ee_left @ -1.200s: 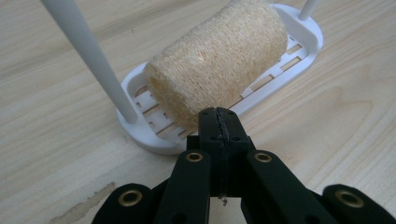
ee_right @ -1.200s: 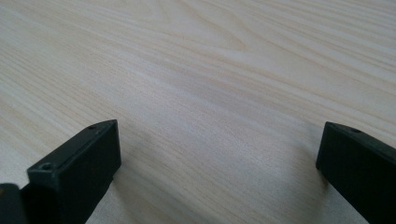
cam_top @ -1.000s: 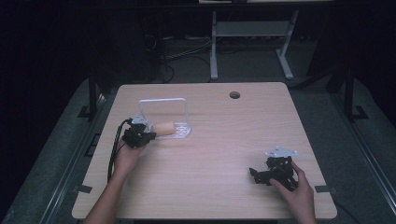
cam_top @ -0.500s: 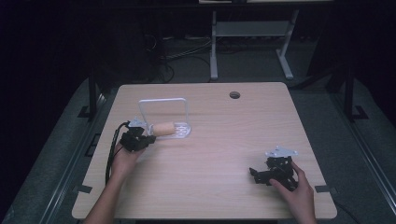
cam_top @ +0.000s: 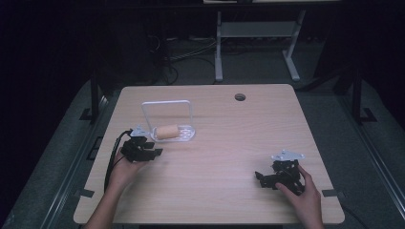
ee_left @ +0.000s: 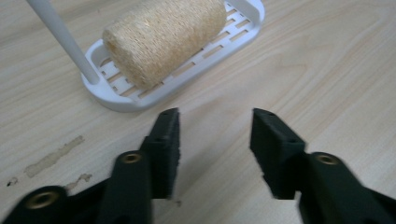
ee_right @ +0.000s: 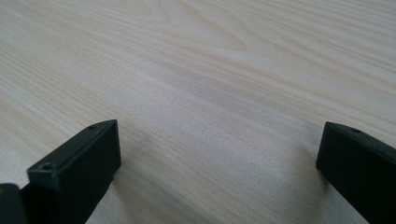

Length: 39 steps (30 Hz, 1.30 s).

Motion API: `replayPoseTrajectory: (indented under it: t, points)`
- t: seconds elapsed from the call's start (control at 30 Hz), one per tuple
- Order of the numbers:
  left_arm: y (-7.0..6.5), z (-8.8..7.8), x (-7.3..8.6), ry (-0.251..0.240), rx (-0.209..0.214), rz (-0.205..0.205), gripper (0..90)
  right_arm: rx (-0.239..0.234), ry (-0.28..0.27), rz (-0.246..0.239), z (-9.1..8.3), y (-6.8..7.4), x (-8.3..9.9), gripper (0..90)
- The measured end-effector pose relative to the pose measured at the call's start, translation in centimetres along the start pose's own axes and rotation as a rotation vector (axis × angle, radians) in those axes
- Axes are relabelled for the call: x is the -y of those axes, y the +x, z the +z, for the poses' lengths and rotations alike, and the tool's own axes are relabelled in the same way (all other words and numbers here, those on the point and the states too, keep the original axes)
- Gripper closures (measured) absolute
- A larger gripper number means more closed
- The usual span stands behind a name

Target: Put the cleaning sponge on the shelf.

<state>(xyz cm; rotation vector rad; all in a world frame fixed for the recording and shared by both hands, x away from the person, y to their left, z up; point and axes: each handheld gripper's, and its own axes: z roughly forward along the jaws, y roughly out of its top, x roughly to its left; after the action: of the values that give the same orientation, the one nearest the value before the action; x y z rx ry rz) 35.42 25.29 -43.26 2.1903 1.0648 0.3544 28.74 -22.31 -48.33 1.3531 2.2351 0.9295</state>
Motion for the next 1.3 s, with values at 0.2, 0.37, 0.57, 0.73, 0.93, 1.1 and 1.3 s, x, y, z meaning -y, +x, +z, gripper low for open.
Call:
replayPoseTrajectory:
  t: [0.2,0.37,0.57,0.73,0.93,1.1,1.3]
  points:
    - [-0.5,-0.2,0.3,0.004,-0.001,0.017,29.1,0.000,0.000,0.001,0.0,0.0,0.0,0.0]
    - [-1.0,-0.5,1.0,0.008,-0.005,0.032,20.1,0.001,0.000,0.001,0.0,0.0,0.0,0.0]
    - [-1.6,-1.1,2.0,-0.005,-0.004,0.048,16.1,0.000,0.000,0.002,0.0,0.0,0.0,0.0]
    - [-2.1,-1.6,2.8,-0.008,-0.009,0.056,15.3,0.000,0.000,0.002,0.0,0.0,0.0,0.0]
    - [-2.4,-2.2,4.0,-0.004,-0.018,0.057,15.3,0.000,0.000,0.002,0.0,0.0,0.0,0.0]
    - [-2.4,-2.9,5.4,-0.006,-0.029,0.046,15.3,0.000,0.000,0.001,0.0,0.0,0.0,0.0]
    - [-2.6,-3.7,6.9,-0.004,-0.030,0.041,15.3,-0.001,0.000,0.003,0.0,0.0,0.0,0.0]
